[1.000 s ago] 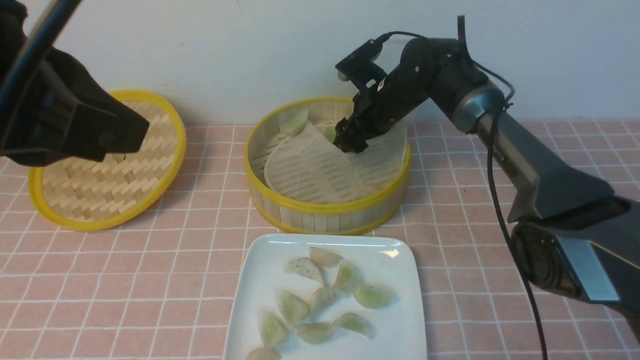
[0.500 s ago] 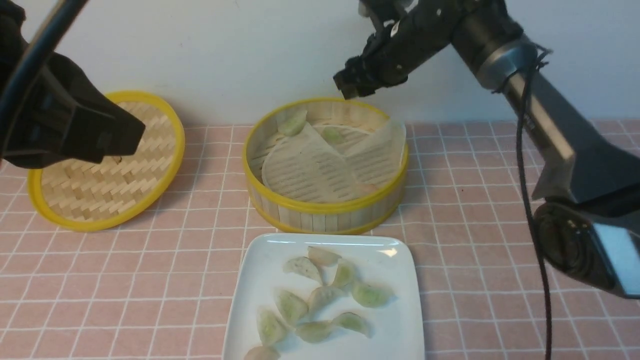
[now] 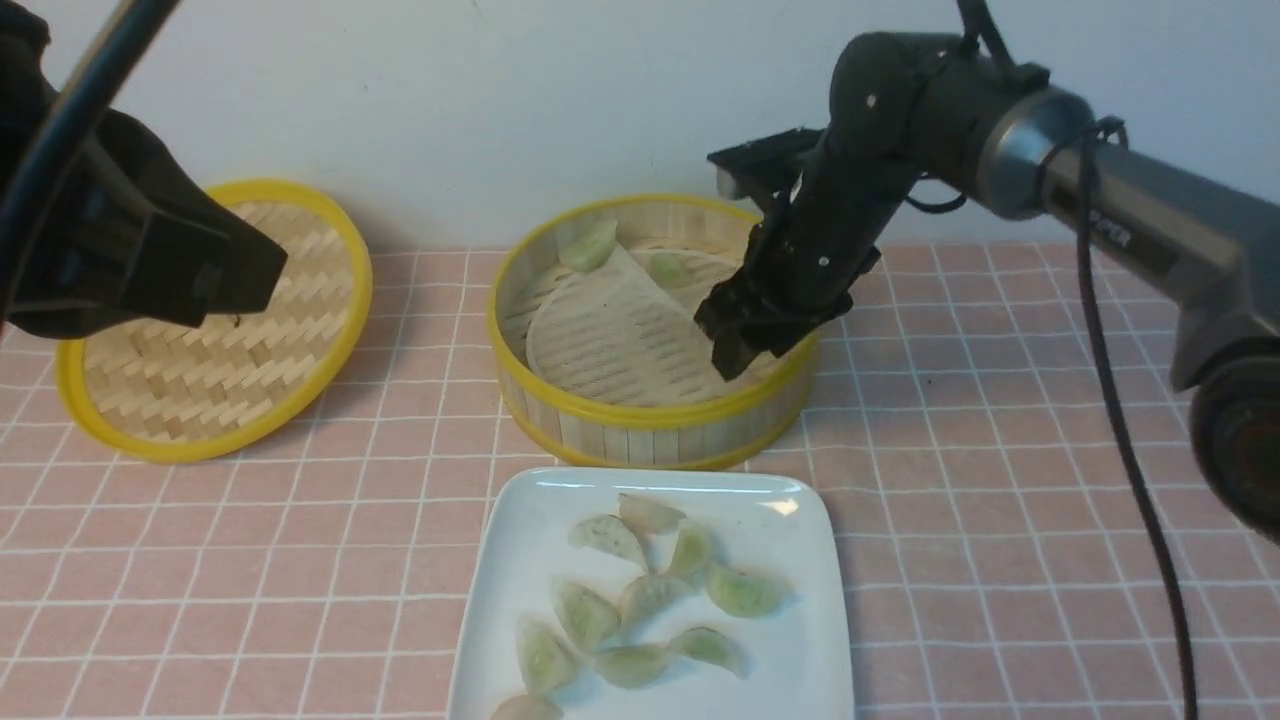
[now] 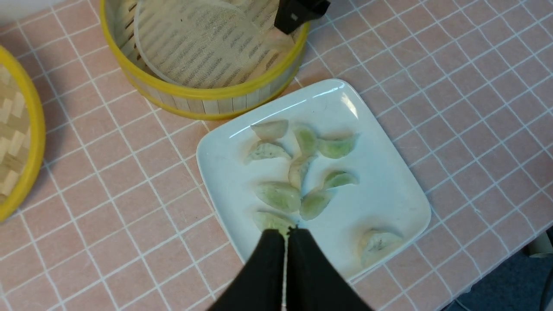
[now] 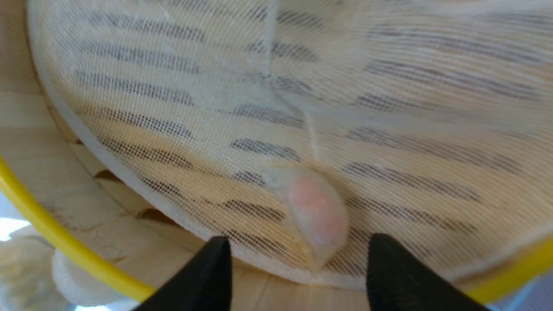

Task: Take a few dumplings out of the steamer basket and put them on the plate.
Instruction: Use the right arm to grab a dumpling from inside the steamer

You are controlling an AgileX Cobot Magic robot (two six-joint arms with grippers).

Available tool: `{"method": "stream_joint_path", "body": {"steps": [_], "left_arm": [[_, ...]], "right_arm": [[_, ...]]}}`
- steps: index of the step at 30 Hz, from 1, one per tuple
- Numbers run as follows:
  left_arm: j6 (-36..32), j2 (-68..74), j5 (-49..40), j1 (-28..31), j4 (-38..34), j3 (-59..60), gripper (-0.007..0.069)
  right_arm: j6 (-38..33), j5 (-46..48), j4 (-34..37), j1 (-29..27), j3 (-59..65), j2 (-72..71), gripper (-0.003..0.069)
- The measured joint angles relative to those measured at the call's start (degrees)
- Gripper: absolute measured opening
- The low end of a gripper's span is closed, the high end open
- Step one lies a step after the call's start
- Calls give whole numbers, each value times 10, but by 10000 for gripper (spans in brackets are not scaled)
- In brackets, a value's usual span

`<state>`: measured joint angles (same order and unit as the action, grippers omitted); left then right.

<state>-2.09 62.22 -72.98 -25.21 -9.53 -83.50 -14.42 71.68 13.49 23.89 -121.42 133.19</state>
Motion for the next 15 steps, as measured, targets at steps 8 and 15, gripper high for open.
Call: {"method": "stream_joint_path", "body": {"steps": [8, 15], "left_arm": [[0, 0, 0, 0, 4, 0, -6], [0, 0, 0, 0, 5, 0, -6]], "right_arm": [[-10, -46, -14, 13, 0, 41, 503], [-3, -23, -33, 13, -10, 46, 183]]}}
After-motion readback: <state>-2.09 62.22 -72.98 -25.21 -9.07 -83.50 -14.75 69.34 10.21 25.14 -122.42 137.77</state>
